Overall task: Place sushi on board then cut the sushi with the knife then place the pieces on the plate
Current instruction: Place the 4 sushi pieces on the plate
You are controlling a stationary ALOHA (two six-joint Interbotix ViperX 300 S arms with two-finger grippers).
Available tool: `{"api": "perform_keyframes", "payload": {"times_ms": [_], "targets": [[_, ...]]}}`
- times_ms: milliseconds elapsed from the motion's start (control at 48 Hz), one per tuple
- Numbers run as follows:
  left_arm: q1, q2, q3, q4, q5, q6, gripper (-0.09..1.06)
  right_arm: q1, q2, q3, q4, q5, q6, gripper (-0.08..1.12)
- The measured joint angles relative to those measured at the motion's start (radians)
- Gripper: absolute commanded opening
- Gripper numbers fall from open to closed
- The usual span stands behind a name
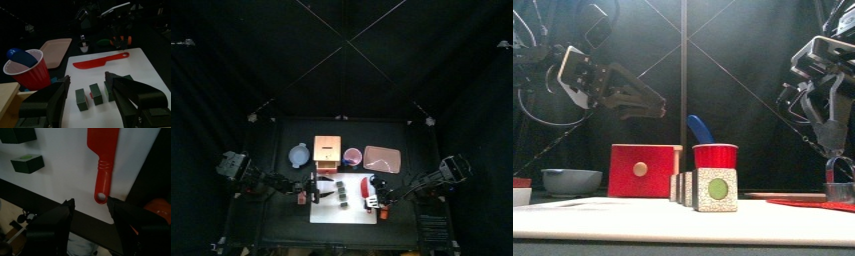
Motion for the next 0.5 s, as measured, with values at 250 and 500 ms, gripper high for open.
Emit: {"api": "perform_keyframes", "payload": {"times_ms": [250, 500], "targets": [[0.02, -0.017, 0.0, 0.002, 0.0, 0.0, 0.92, -0.143, -0.046, -0.069, -0.325, 0.017, -0.29, 0.87], [0.034, -0.083, 0.023, -0.054, -0.002, -0.003, 0.92, -0.304, -0.069, -0.147, -0.272, 0.018, -0.836, 0.87]]}}
